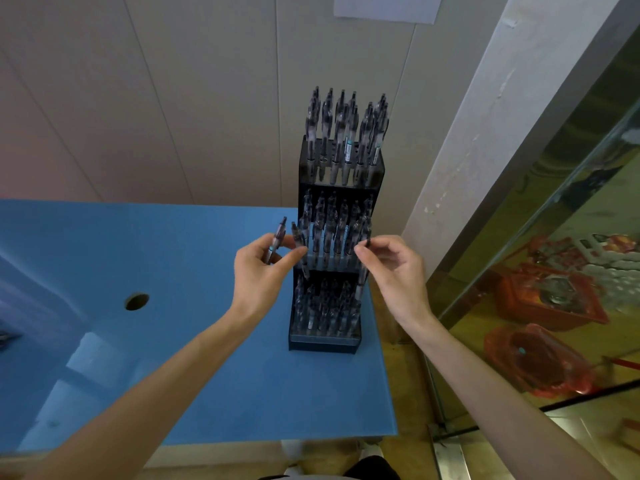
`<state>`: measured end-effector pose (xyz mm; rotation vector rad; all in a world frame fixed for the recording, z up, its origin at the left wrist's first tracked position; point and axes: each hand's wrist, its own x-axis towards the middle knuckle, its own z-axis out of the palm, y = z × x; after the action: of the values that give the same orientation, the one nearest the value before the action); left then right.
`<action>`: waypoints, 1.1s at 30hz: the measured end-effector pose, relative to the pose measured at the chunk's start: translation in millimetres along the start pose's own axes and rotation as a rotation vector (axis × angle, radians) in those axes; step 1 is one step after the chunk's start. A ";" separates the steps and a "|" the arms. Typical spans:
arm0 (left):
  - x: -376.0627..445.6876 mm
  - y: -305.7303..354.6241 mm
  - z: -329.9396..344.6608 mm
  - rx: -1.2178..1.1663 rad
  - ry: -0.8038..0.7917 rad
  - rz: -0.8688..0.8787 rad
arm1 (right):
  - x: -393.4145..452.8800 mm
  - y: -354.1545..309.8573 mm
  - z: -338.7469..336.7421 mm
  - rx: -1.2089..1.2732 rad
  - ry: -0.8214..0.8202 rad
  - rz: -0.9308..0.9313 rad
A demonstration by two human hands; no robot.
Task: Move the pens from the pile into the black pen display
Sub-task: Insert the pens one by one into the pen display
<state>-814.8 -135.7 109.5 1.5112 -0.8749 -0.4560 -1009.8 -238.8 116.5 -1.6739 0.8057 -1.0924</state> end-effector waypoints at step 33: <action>-6.1 -40.6 7.4 0.804 -0.156 0.295 | -9.3 6.5 -11.3 -0.016 -0.005 -0.039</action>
<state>-813.8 -138.4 68.0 2.0332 -1.4896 0.0195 -1023.9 -236.9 109.3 -1.7109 0.7837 -1.1105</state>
